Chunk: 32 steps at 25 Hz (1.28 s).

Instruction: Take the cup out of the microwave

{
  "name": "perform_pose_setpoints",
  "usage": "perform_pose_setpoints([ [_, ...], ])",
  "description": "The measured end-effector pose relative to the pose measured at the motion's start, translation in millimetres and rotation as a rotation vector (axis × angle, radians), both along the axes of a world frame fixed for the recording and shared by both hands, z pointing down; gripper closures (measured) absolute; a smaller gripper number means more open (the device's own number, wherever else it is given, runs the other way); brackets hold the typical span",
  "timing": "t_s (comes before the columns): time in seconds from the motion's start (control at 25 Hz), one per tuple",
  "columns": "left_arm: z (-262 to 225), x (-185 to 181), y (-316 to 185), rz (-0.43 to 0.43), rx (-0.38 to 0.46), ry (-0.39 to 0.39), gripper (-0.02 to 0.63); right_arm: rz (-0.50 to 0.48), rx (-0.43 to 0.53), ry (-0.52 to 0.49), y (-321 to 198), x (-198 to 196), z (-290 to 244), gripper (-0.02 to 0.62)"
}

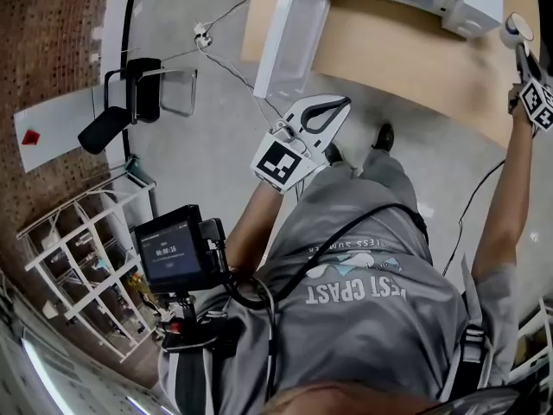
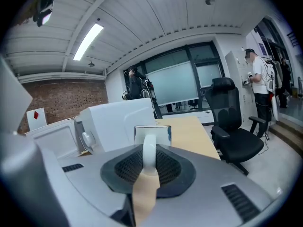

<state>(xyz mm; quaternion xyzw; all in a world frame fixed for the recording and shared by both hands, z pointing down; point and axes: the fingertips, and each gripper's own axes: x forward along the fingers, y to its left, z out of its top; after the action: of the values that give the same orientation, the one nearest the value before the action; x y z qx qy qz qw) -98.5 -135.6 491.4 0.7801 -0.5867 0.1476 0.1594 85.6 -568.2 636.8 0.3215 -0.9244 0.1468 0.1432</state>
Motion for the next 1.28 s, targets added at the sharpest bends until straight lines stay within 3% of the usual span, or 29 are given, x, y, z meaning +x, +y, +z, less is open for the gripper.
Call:
perform_pose_setpoints([
  [0.12, 2, 2, 1, 0.031, 0.01, -0.027, 0.563, 0.021, -0.009, 0.015, -10, 1, 19, 0.526],
  [0.6, 10, 10, 13, 0.013, -0.074, 0.008, 0.563, 0.039, -0.041, 0.051, -22, -10, 58, 0.526],
  [0.76, 7, 11, 14, 0.065, -0.037, -0.045, 0.563, 0.04, -0.029, 0.049, -19, -15, 61, 0.527],
  [0.96, 8, 13, 20, 0.075, -0.044, -0.046, 0.563, 0.051, -0.022, 0.043, -17, -16, 66, 0.527],
  [1.12, 11, 17, 27, 0.079, -0.007, 0.007, 0.563, 0.094, 0.008, 0.049, -9, 5, 64, 0.527],
  [1.28, 9, 11, 41, -0.01, -0.014, 0.084, 0.563, 0.081, 0.003, 0.005, 6, -7, 81, 0.526],
])
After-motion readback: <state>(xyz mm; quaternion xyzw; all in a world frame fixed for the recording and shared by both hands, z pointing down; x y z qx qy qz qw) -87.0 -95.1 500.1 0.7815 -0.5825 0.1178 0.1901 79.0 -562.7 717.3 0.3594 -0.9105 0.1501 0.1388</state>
